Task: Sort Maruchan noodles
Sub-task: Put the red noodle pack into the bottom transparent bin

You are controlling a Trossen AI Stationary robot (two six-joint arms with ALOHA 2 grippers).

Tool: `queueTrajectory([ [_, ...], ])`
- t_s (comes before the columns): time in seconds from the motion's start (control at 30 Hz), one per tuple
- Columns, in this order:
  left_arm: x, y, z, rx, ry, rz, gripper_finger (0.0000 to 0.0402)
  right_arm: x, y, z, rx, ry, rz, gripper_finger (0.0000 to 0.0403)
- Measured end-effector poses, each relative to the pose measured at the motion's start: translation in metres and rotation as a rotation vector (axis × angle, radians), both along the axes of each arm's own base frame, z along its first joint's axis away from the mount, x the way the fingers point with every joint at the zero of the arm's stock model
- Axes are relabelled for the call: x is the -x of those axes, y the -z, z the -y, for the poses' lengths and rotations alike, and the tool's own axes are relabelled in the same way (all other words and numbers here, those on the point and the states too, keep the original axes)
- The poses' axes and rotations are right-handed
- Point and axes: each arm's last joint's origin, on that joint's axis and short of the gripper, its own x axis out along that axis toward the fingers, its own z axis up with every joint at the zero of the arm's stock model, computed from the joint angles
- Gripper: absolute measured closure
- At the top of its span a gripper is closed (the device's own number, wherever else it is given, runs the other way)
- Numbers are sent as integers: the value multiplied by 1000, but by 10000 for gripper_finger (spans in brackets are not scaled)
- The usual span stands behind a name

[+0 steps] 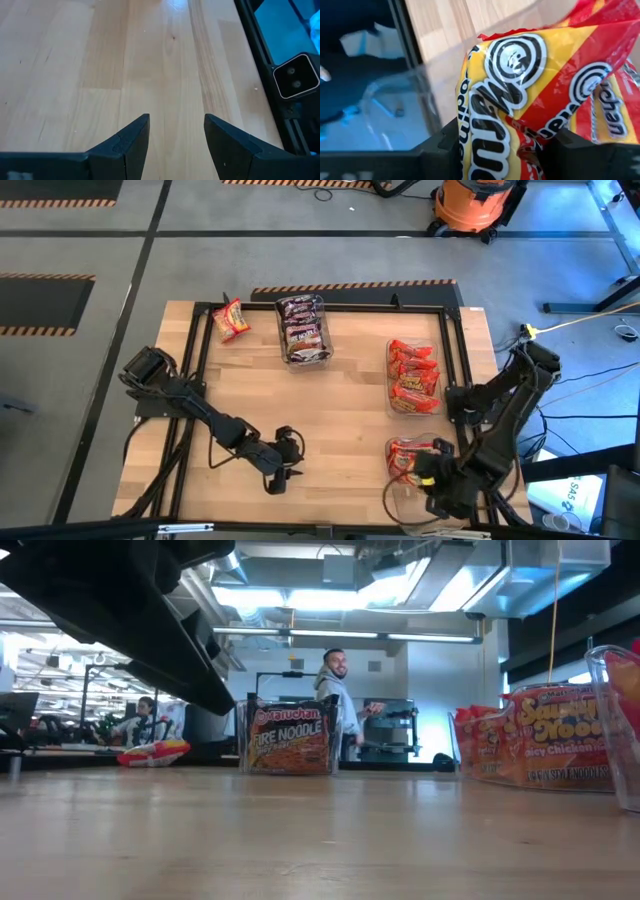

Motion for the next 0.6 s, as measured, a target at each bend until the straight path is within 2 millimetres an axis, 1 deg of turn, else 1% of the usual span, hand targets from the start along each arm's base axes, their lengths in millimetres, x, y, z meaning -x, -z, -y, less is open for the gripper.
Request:
queueTrajectory([
  [0.13,0,0,0,0,0,0,217,4,16,-6,62,-57,-8,251],
  [0.3,0,0,0,0,-1,0,217,0,43,-12,131,-116,-45,251],
  [0.4,0,0,0,0,-1,0,217,-3,56,-16,170,-155,-55,251],
  [0.5,0,0,0,0,0,0,217,-4,65,-18,206,-175,-73,251],
  [0.6,0,0,-1,-1,-4,0,217,-6,71,-19,239,-175,-63,251],
])
